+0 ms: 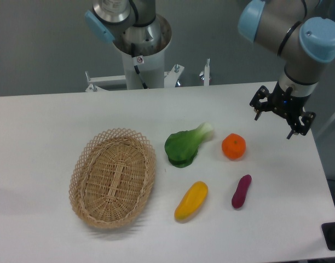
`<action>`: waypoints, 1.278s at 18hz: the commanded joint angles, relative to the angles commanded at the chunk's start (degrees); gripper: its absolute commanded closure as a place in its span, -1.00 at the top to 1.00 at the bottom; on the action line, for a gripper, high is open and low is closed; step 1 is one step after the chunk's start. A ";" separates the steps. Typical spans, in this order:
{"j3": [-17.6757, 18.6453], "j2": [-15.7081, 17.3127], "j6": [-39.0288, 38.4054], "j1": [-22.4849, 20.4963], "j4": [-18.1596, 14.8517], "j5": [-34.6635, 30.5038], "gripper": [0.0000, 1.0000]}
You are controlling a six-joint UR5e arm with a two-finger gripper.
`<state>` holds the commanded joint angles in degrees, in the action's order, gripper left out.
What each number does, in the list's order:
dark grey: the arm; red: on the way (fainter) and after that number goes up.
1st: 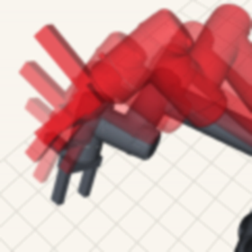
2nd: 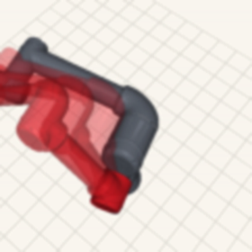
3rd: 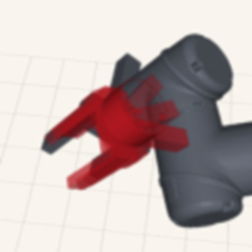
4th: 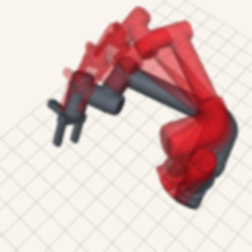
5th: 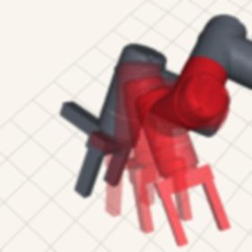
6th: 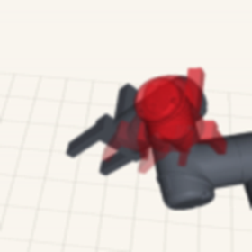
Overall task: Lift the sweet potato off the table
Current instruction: 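Move the open gripper down over the purple sweet potato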
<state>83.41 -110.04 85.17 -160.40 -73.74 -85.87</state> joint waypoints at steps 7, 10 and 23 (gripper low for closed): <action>1.14 0.00 -1.41 -0.09 0.79 0.79 1.00; 1.49 -1.23 -6.57 0.35 0.88 0.88 1.00; 7.82 -9.92 -17.93 7.03 23.71 0.62 1.00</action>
<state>91.23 -119.96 67.24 -153.37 -50.03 -85.25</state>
